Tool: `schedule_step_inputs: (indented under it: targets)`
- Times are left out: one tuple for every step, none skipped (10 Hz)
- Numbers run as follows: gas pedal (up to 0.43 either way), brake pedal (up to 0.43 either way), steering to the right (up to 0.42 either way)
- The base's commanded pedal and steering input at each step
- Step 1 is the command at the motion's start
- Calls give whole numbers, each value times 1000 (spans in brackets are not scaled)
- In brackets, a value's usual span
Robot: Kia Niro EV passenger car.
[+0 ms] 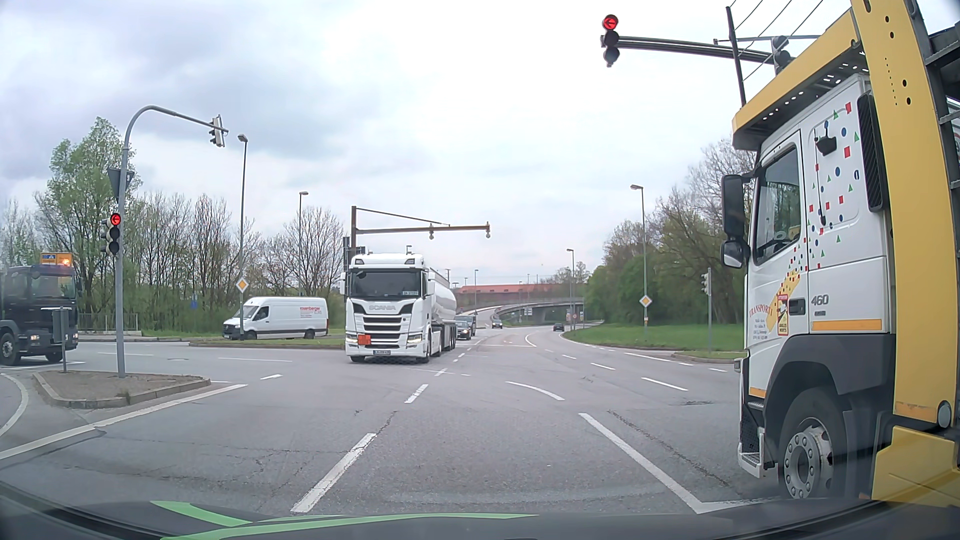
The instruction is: Follow the waypoints while adhering to traffic rules and regulations
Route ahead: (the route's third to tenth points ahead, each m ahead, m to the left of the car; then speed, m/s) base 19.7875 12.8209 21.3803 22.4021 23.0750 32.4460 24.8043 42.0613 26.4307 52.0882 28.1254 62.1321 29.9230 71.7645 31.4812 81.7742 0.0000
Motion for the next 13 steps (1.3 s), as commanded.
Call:
schedule_step_inputs:
  targets:
    - [0, 311, 8]
    - [0, 311, 7]
    - [0, 311, 8]
    - [0, 311, 8]
    - [0, 311, 8]
    - [0, 311, 8]
    - [0, 311, 8]
    - [0, 311, 8]
    - [0, 317, 8]
    - [0, 317, 8]
    - [0, 317, 7]
    - [0, 317, 8]
    - [0, 317, 8]
